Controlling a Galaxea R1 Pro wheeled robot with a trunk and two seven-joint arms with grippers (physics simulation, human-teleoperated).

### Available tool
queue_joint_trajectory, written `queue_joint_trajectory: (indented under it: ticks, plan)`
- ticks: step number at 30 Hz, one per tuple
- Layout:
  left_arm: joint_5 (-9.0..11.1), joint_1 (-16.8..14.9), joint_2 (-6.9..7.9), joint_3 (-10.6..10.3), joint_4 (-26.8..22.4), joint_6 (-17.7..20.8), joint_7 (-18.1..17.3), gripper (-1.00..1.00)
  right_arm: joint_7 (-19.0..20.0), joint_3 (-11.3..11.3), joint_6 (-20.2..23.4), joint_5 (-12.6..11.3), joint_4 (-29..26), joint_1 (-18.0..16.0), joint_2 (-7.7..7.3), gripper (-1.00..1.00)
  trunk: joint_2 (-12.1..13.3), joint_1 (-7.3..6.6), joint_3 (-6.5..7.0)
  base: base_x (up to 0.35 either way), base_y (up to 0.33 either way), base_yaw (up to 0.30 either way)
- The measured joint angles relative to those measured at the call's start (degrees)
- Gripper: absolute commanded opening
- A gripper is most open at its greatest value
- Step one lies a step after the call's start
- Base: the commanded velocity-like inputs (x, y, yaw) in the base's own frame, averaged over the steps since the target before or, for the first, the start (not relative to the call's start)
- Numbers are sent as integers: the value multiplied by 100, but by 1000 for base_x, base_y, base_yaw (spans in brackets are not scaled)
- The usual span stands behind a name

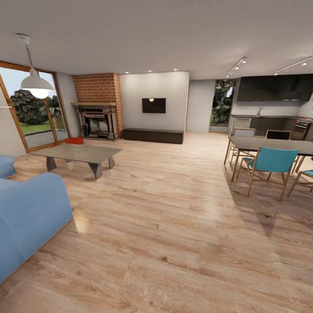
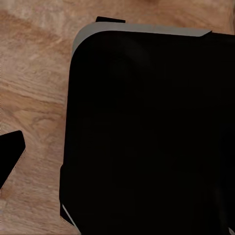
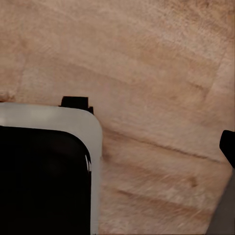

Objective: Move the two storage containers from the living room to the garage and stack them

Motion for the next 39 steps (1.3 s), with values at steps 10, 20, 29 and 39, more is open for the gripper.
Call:
queue_joint_trajectory:
  ticks: [10, 20, 29, 39]
  plan:
    - [0, 0, 0, -1, -3, 0, 0, 100, 0, -6, -9, 7, 3, 0, 57, 100, 0, 0, 0, 322, 0, -135]
    - [0, 0, 1, -1, -1, -1, 0, 100, -481, -57, 727, -82, 52, -1, 77, 100, 0, 0, 0, 322, 0, -6]
    - [0, 0, 0, 0, -3, 4, 0, 100, -437, -57, 594, -160, 42, -1, 71, 100, 0, 0, 0, 322, 0, 0]
    - [0, 0, 0, 0, -1, 6, 0, 100, 143, -64, 604, -156, 29, -1, 43, 100, 0, 0, 0, 322, 0, 0]
